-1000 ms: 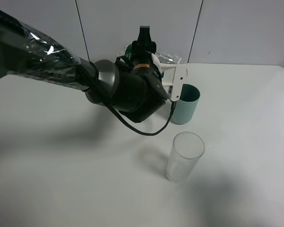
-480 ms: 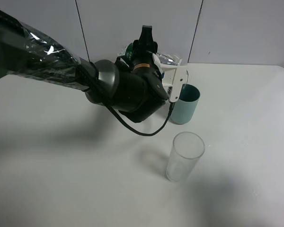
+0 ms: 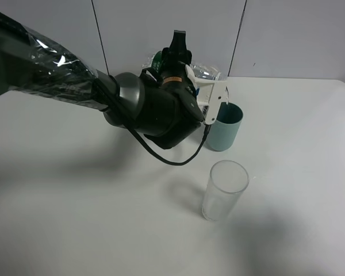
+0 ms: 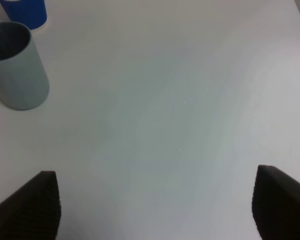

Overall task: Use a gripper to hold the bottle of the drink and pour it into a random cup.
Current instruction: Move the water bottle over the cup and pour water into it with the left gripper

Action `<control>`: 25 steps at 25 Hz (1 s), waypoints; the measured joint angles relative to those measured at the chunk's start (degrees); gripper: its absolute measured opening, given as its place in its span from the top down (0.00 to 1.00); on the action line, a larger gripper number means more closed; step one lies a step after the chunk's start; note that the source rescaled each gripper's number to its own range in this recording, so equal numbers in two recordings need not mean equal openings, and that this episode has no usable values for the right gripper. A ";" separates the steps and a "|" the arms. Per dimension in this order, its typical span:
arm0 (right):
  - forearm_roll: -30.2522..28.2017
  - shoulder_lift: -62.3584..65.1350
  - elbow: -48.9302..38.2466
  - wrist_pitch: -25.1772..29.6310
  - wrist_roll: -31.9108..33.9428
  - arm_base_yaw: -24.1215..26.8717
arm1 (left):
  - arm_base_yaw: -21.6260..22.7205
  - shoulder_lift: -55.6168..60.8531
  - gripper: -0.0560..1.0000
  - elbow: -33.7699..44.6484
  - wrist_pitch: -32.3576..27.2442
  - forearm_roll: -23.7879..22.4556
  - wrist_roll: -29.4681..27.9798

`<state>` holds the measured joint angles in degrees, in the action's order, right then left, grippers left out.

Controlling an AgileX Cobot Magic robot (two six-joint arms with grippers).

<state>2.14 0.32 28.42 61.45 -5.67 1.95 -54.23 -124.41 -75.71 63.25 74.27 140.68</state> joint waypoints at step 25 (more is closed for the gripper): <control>0.00 0.00 0.00 0.00 0.00 0.00 | 0.00 0.00 0.94 0.00 0.42 -0.66 1.70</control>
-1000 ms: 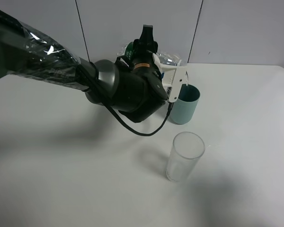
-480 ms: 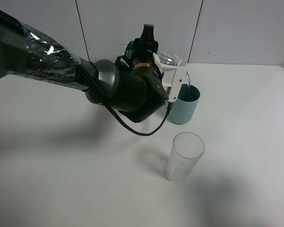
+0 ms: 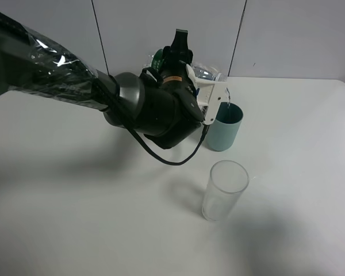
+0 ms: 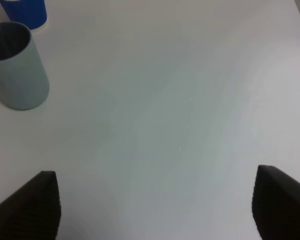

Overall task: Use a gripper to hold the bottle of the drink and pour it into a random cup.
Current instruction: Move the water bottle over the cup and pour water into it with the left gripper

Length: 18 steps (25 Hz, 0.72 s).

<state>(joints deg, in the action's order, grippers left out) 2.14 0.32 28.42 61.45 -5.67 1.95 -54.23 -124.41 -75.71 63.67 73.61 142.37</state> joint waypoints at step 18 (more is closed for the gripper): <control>0.00 0.00 0.00 0.00 0.00 0.00 | 0.59 0.00 0.94 0.00 0.11 -0.60 0.03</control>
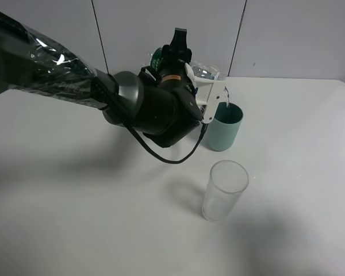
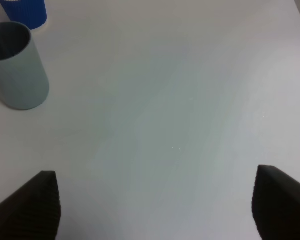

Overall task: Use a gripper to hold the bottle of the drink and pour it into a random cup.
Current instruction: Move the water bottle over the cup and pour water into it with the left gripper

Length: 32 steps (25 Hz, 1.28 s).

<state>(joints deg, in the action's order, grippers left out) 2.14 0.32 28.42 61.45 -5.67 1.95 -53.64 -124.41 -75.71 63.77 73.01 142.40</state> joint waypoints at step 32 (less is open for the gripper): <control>0.00 0.00 0.00 0.00 0.00 0.00 | 0.06 0.00 0.94 0.00 0.45 -2.21 1.48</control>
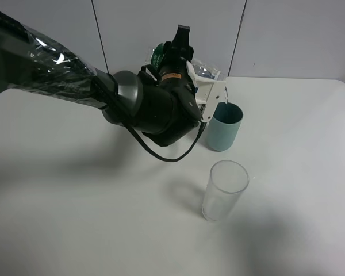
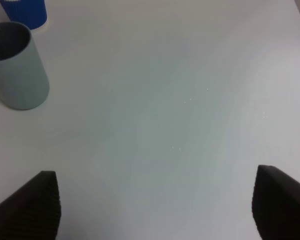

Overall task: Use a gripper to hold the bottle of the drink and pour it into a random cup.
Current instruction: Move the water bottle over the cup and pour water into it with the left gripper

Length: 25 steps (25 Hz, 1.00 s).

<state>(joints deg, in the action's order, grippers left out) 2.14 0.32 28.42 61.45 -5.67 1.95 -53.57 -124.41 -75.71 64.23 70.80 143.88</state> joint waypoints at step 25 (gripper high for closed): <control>0.00 0.00 0.00 0.00 0.00 0.00 | 0.00 0.00 0.94 0.00 1.14 0.00 2.54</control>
<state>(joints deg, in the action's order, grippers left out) 2.14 0.32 28.42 61.45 -5.67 1.95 -53.57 -124.41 -75.71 65.36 70.80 146.41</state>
